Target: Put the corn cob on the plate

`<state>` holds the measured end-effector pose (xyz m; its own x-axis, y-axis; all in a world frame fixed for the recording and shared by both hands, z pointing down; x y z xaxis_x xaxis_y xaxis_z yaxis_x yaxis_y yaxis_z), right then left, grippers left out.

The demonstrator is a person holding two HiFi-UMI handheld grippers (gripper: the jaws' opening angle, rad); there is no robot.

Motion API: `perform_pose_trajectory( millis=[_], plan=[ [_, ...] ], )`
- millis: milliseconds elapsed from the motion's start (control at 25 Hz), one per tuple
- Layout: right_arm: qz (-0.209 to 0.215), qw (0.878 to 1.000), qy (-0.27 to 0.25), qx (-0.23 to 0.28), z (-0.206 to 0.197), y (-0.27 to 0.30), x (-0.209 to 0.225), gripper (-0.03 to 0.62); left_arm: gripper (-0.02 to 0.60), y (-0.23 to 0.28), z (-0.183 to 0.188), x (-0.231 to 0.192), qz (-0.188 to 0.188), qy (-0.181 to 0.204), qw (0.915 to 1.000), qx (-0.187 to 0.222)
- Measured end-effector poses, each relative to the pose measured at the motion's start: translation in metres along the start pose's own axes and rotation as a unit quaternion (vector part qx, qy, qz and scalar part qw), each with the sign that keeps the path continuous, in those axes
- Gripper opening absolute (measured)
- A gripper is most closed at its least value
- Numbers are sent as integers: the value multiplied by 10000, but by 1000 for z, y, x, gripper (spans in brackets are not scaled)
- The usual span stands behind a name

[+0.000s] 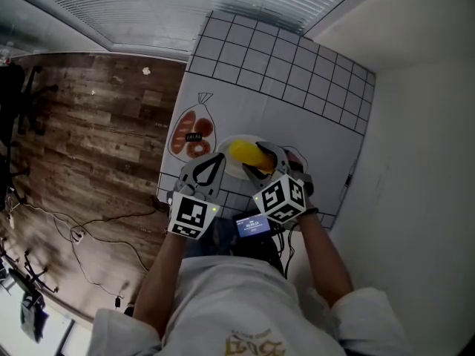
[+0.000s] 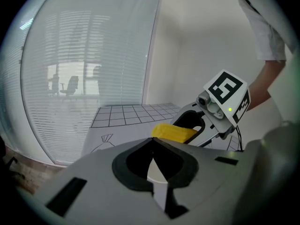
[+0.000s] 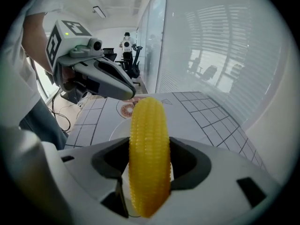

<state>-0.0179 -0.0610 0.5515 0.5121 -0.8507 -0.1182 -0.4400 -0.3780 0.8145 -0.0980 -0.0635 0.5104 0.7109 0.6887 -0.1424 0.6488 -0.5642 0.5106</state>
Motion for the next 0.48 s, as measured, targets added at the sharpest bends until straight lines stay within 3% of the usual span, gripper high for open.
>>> perform_pose_trajectory(
  millis=[480],
  plan=[
    [327,9990,-288,-100,-1,22,-10,256,8,1,-14,-11,141,-73,9998,-145]
  ],
)
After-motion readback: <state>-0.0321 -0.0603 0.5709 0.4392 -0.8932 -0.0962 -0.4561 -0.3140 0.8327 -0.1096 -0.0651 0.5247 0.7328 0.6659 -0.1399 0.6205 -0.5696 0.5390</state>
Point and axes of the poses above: the fingertips, and each gripper's own axes: y forward along the fingers, x to its right, z out of its top, the point moved 2 cm from there along -y, backward along the fingers, and after that the axes turned 1 degree about -x, right-handed, at the moved point
